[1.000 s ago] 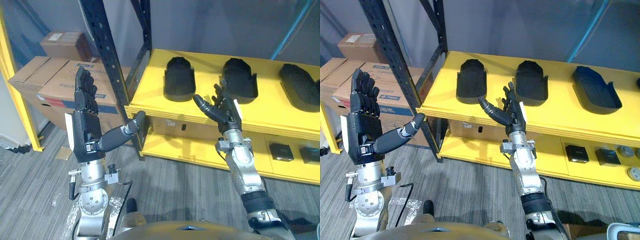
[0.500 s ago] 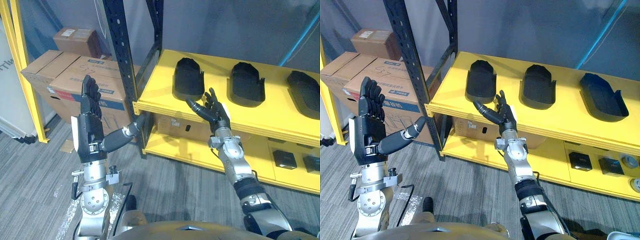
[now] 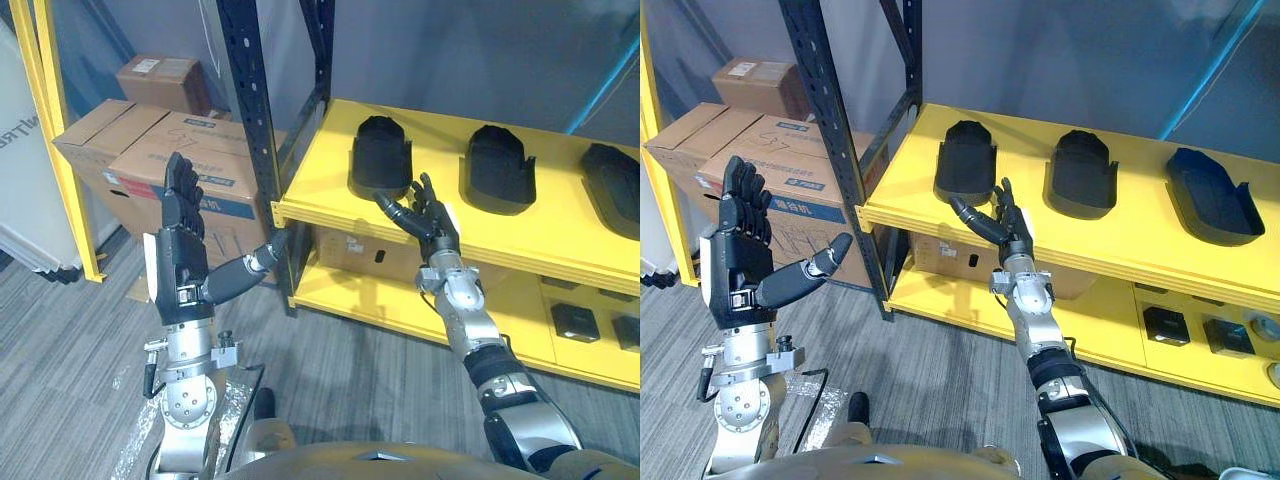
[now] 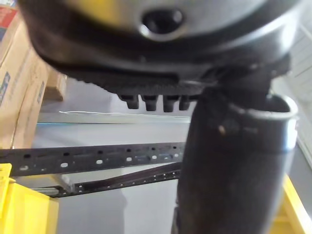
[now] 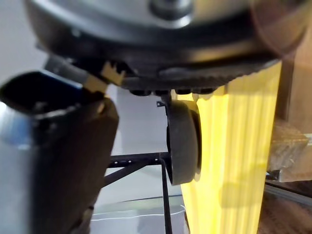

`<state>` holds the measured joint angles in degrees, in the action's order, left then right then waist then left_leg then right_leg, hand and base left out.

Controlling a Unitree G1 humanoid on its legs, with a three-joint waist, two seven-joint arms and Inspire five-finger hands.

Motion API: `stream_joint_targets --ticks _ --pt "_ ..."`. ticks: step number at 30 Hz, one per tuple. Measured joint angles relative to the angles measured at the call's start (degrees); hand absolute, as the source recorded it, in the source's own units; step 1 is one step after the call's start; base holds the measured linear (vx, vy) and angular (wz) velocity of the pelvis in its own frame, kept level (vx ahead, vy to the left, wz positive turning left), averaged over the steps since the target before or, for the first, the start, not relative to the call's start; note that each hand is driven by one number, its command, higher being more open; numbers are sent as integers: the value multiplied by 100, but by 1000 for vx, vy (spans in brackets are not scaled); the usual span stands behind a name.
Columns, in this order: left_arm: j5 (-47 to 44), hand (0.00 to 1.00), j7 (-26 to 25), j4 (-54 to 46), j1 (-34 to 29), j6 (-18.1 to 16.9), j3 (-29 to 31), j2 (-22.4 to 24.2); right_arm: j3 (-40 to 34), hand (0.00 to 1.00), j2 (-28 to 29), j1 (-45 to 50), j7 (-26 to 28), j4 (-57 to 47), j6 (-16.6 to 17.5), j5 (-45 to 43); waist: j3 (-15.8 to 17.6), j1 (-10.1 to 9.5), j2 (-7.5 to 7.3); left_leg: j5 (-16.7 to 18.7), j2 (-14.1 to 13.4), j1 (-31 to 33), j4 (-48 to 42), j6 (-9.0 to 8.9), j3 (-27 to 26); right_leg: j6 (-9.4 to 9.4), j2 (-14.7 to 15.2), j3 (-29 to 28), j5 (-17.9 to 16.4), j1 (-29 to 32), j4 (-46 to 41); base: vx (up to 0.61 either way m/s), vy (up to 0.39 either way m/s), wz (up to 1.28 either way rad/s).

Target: Walk over and take three plastic housings, then place them on the shelf

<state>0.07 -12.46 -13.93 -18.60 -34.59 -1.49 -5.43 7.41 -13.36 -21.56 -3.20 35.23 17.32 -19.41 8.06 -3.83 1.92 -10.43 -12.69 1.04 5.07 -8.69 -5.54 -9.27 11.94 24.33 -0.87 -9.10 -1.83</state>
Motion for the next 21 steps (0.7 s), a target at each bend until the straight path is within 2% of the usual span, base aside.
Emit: stream_joint_targets --ticks 9,21 --pt "-6 100 19 234 16 6 -327 -221 5 100 -48 -196 17 143 -58 -161 -4 -62 5 18 -14 41 -2 28 38 6 -64 38 112 -114 209 -3 -3 2" --pt "-3 100 -7 277 16 31 -355 -309 13 100 -48 -303 143 257 -111 -183 -21 -84 2 21 -91 35 -14 25 38 20 -159 40 133 -185 303 0 0 0"
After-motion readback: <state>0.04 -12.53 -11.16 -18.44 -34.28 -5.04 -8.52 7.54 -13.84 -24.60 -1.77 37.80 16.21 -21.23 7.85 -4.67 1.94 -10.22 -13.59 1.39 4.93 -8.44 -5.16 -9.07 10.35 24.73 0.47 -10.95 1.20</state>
